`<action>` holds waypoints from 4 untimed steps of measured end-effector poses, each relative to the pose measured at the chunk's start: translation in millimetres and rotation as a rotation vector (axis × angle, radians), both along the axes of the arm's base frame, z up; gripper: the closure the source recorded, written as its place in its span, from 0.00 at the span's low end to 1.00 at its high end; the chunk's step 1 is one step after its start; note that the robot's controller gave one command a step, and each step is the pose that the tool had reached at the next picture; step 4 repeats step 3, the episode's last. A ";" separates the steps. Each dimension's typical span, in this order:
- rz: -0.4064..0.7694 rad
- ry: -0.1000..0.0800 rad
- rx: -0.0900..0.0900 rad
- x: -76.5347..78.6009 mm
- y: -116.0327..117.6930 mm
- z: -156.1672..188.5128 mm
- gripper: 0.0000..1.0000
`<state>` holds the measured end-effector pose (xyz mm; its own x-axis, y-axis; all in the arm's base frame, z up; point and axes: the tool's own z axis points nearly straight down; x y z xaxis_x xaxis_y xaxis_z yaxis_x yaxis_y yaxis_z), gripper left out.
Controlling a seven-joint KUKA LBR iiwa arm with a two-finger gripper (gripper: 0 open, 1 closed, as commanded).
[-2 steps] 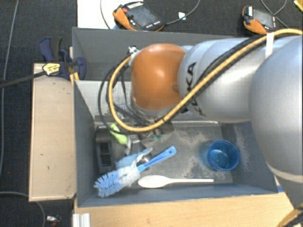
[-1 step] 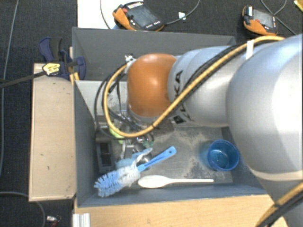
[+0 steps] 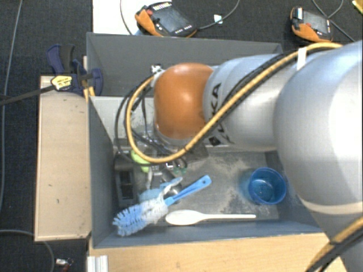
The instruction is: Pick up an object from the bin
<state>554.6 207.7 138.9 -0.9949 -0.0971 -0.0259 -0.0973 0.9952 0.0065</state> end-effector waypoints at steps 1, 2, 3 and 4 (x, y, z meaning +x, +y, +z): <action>0.011 0.002 -0.002 10.6 -14.6 -14.7 0.00; 0.021 -0.001 0.001 -16.2 -22.3 -15.4 0.00; 0.056 -0.007 0.001 -3.3 -28.5 -25.2 0.00; 0.056 -0.007 0.001 -3.3 -28.5 -25.2 0.00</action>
Offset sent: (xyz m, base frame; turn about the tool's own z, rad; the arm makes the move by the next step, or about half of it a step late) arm -0.0165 -0.0221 -0.0158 -0.0256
